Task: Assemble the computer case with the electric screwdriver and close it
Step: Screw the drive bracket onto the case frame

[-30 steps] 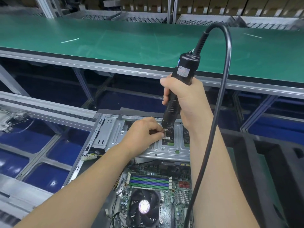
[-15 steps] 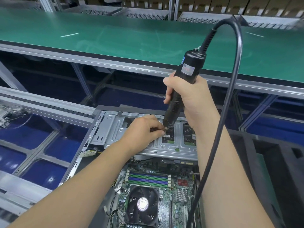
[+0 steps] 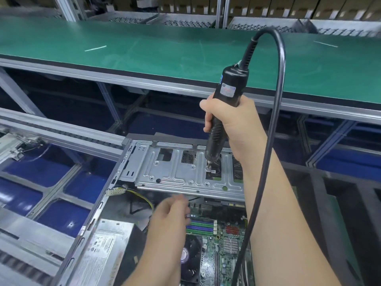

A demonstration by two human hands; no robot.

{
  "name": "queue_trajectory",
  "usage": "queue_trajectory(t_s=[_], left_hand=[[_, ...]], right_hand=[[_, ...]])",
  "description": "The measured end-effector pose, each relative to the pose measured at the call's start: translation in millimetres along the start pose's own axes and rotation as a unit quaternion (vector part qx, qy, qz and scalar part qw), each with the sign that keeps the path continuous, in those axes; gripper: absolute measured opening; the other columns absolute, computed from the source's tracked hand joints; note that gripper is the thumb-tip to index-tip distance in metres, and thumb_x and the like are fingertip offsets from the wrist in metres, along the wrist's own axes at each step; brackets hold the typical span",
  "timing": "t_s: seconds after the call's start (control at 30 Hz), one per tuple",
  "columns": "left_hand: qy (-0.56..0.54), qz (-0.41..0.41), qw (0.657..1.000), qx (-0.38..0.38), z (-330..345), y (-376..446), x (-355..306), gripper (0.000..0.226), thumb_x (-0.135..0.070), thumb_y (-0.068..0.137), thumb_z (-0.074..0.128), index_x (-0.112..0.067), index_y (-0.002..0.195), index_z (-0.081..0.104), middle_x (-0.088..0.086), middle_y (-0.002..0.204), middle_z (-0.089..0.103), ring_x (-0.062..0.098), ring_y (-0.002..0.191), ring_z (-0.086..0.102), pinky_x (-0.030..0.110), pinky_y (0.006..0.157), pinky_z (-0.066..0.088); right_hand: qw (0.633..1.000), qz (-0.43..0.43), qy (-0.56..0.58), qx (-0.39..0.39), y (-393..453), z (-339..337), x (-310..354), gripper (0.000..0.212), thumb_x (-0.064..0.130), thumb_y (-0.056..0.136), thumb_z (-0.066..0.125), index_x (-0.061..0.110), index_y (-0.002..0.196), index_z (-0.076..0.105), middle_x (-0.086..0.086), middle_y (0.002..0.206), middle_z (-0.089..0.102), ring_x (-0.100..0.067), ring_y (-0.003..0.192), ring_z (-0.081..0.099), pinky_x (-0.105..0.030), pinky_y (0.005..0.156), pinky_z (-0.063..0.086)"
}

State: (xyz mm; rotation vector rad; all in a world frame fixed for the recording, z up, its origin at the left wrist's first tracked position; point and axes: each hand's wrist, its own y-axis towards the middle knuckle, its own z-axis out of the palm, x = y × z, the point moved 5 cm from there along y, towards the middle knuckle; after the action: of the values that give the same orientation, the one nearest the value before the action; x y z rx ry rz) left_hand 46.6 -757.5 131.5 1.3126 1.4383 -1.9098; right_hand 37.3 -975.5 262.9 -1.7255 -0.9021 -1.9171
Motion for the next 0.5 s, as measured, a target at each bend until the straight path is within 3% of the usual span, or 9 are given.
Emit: queue_trajectory(t_s=[0.03, 0.07, 0.13, 0.17, 0.3, 0.5], left_hand=[[-0.040, -0.070, 0.996, 0.047, 10, 0, 7, 0.016, -0.031, 0.089, 0.070, -0.017, 0.092, 0.064, 0.010, 0.103, 0.070, 0.016, 0.091, 0.065, 0.036, 0.087, 0.052], [-0.071, -0.124, 0.985, 0.095, 21, 2, 8, 0.033, -0.034, 0.087, 0.074, -0.013, 0.109, 0.062, 0.015, 0.117, 0.065, 0.020, 0.102, 0.064, 0.037, 0.095, 0.052], [-0.111, -0.172, 0.966, 0.155, 38, 10, 3, 0.076, -0.043, 0.086, 0.075, -0.007, 0.145, 0.044, 0.026, 0.138, 0.054, 0.029, 0.118, 0.061, 0.042, 0.109, 0.048], [-0.130, -0.178, 0.959, 0.178, 44, 15, 0, 0.085, -0.048, 0.086, 0.073, -0.007, 0.151, 0.038, 0.027, 0.140, 0.052, 0.030, 0.118, 0.062, 0.043, 0.111, 0.046], [-0.194, -0.183, 0.934, 0.237, 57, 29, -3, 0.067, -0.060, 0.089, 0.061, -0.014, 0.136, 0.059, 0.017, 0.124, 0.071, 0.028, 0.114, 0.070, 0.043, 0.108, 0.048], [-0.291, -0.208, 0.904, 0.235, 71, 36, -3, 0.054, -0.051, 0.102, 0.053, -0.009, 0.135, 0.060, 0.023, 0.122, 0.070, 0.038, 0.112, 0.069, 0.052, 0.105, 0.051]], right_hand=[[1.000, -0.001, -0.002, -0.001, 0, 0, 0, 0.013, 0.025, 0.083, 0.076, 0.021, 0.077, 0.065, -0.005, 0.068, 0.064, -0.020, 0.060, 0.061, -0.039, 0.067, 0.061], [1.000, -0.002, -0.002, -0.001, -1, 1, 0, 0.013, 0.025, 0.083, 0.076, 0.021, 0.078, 0.065, -0.005, 0.068, 0.064, -0.021, 0.061, 0.061, -0.041, 0.069, 0.061], [1.000, -0.004, 0.002, 0.000, -2, 1, 1, 0.013, 0.024, 0.084, 0.076, 0.020, 0.079, 0.065, -0.005, 0.069, 0.064, -0.022, 0.061, 0.061, -0.043, 0.071, 0.062], [1.000, -0.005, 0.002, 0.001, -2, 2, 1, 0.013, 0.024, 0.084, 0.076, 0.022, 0.078, 0.065, -0.005, 0.069, 0.064, -0.022, 0.061, 0.061, -0.044, 0.072, 0.062], [1.000, -0.004, -0.005, 0.002, 0, 6, 1, 0.013, 0.026, 0.083, 0.076, 0.023, 0.077, 0.066, -0.005, 0.068, 0.064, -0.021, 0.060, 0.061, -0.044, 0.071, 0.063], [1.000, -0.001, -0.022, -0.002, 3, 11, 2, 0.014, 0.027, 0.082, 0.076, 0.020, 0.079, 0.065, -0.004, 0.068, 0.064, -0.021, 0.059, 0.061, -0.050, 0.074, 0.064]])
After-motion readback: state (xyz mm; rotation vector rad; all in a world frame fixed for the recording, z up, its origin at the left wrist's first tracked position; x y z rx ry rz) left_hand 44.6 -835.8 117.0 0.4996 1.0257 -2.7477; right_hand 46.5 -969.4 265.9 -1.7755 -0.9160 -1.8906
